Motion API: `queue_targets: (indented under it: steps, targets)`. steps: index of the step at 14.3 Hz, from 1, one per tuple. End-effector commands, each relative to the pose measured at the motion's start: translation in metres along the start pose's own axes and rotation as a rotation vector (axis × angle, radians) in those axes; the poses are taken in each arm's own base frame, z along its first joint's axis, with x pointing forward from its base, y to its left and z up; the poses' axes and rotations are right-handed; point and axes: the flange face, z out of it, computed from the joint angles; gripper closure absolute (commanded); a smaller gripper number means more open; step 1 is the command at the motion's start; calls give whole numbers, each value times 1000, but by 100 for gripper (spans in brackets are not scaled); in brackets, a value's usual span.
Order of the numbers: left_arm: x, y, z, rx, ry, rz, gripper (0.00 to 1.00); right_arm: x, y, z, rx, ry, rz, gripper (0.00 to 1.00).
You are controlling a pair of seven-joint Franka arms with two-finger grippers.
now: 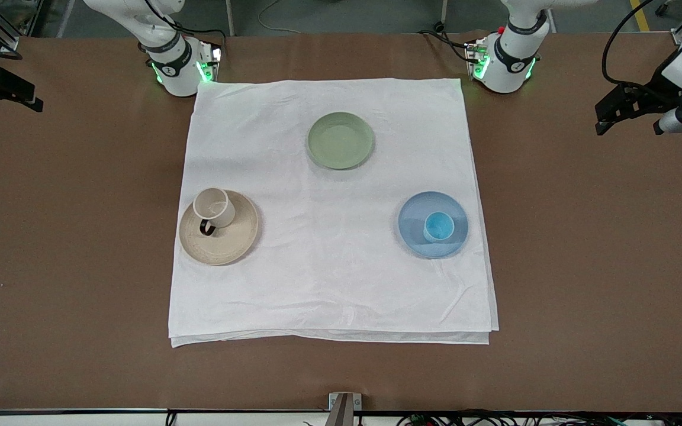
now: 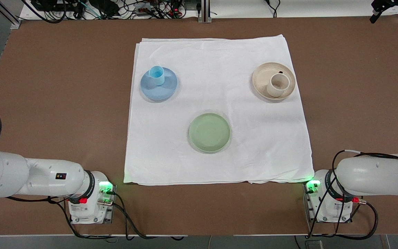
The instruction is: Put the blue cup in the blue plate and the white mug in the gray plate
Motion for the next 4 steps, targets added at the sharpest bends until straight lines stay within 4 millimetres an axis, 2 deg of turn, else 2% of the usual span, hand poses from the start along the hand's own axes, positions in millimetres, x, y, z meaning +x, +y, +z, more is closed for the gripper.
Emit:
queue_targets:
  steps: [1, 4]
  targets:
    - [-2, -4, -6, -17, 6, 21, 0, -15, -3, -3, 6, 27, 25, 0]
    - [0, -3, -10, -17, 13, 22, 0, -15, -4, -6, 10, 40, 20, 0]
